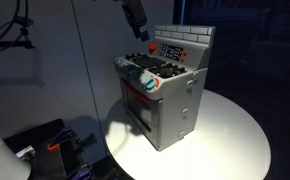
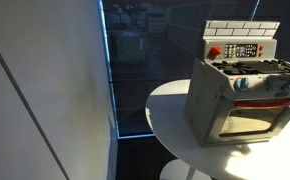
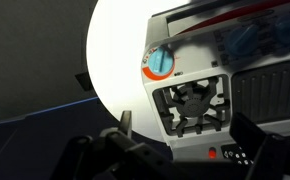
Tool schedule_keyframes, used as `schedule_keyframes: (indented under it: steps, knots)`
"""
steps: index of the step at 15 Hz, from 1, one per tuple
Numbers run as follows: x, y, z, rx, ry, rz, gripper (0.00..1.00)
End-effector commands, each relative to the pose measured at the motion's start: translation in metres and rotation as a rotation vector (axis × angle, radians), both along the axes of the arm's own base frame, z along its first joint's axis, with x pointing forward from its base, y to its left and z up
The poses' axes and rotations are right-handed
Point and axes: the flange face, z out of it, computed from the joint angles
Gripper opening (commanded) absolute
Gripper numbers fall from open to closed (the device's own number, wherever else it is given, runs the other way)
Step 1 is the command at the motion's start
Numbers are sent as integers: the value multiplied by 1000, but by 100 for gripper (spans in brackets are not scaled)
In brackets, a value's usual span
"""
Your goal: Press a button on the stove
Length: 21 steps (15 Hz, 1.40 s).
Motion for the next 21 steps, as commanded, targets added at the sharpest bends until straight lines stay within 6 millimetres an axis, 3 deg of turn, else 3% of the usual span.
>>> schedule_keyframes:
  steps: [1, 12, 21]
  knots:
    - [3, -2, 0, 0, 2, -14, 100]
    - [52, -22, -10, 3, -120, -105, 100]
    - [97, -43, -27, -2, -63, -126, 100]
